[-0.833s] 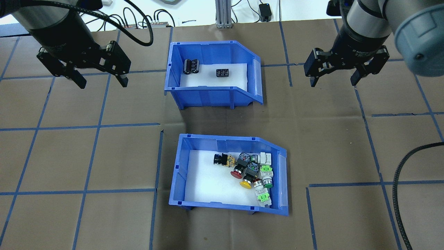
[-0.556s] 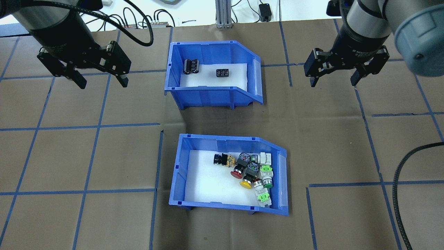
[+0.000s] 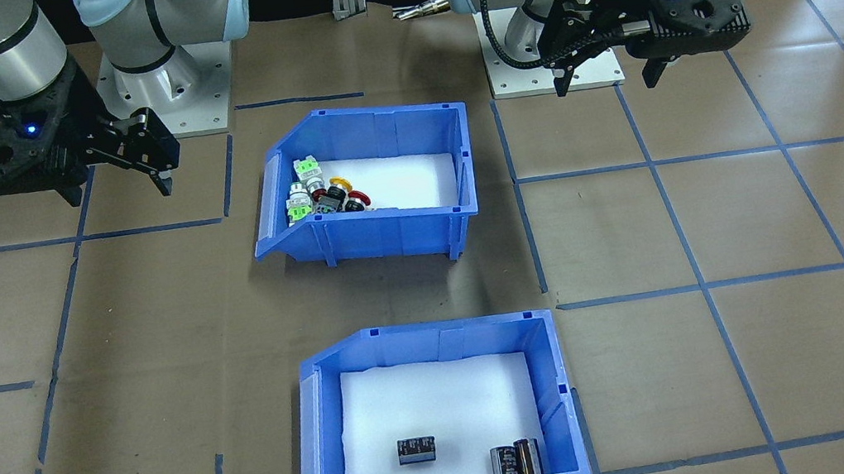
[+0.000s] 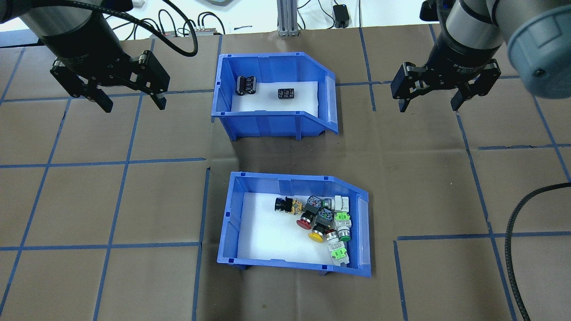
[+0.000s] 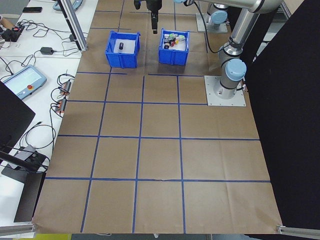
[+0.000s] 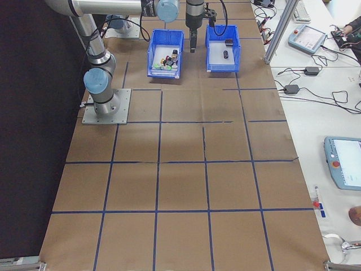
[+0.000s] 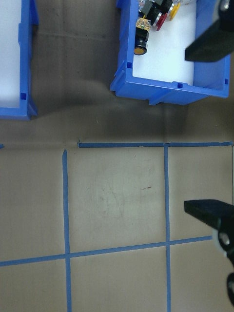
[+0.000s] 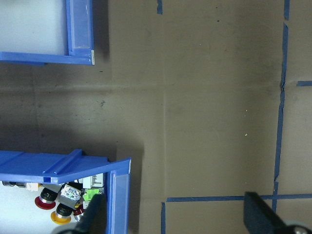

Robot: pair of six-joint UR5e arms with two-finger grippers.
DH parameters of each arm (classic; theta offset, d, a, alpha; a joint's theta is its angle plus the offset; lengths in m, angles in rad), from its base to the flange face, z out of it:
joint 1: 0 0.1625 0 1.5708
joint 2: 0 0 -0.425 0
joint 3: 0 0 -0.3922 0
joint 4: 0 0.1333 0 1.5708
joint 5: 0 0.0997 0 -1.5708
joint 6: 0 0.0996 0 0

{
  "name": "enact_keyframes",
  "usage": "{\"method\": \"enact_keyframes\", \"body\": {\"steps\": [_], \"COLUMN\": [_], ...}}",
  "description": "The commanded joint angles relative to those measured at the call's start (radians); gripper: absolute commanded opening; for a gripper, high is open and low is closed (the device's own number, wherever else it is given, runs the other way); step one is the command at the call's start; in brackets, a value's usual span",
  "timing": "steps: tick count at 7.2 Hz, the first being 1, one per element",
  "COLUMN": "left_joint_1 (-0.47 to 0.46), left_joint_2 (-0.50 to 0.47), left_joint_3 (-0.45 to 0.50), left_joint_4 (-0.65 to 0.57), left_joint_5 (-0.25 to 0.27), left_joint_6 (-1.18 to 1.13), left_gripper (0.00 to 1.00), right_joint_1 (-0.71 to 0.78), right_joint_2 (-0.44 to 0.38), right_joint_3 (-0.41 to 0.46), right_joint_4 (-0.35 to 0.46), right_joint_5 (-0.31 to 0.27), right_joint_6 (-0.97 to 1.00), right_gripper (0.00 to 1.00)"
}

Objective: Place button box in front

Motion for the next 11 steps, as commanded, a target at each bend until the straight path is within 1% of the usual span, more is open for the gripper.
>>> {"method": "enact_keyframes", "body": {"steps": [1,2,3,4,5,6,7,8,9,10,11], "left_joint_1": [0.002,0.002,0.001,-0.006,-0.009,-0.010,-0.013,-0.016,-0.018,-0.019,-0.027], "left_joint_2": [-0.008,-0.004,0.016,0.041,0.080,0.125,0.174,0.241,0.321,0.408,0.470], "left_joint_3": [-0.006,-0.006,-0.009,-0.032,-0.062,-0.129,-0.197,-0.274,-0.379,-0.493,-0.585], "left_joint_4": [-0.007,-0.004,-0.011,-0.011,-0.016,-0.015,-0.002,-0.002,-0.004,0.001,0.034], "left_joint_5": [-0.008,-0.008,-0.008,0.008,0.006,-0.001,-0.008,-0.012,-0.087,-0.134,-0.138], "left_joint_6": [0.003,-0.002,-0.096,-0.331,-0.502,-0.582,-0.667,-0.859,-1.040,-1.177,-1.295], "left_gripper": [1.00,1.00,1.00,1.00,1.00,1.00,1.00,1.00,1.00,1.00,1.00], "right_joint_1": [0.000,0.000,0.000,0.002,0.002,0.003,0.003,0.008,0.029,0.069,0.125], "right_joint_2": [0.004,0.005,0.012,0.024,0.057,0.090,0.123,0.156,0.206,0.244,0.283], "right_joint_3": [-0.002,-0.008,-0.014,-0.014,-0.020,-0.046,-0.085,-0.131,-0.177,-0.220,-0.254], "right_joint_4": [0.014,0.011,-0.007,-0.027,-0.087,-0.122,-0.121,-0.121,-0.119,-0.115,-0.109], "right_joint_5": [0.001,0.002,0.013,0.013,0.008,0.013,0.015,0.019,0.033,0.042,0.042], "right_joint_6": [0.000,-0.017,-0.140,-0.251,-0.340,-0.444,-0.567,-0.621,-0.675,-0.707,-0.779], "right_gripper": [1.00,1.00,1.00,1.00,1.00,1.00,1.00,1.00,1.00,1.00,1.00]}}
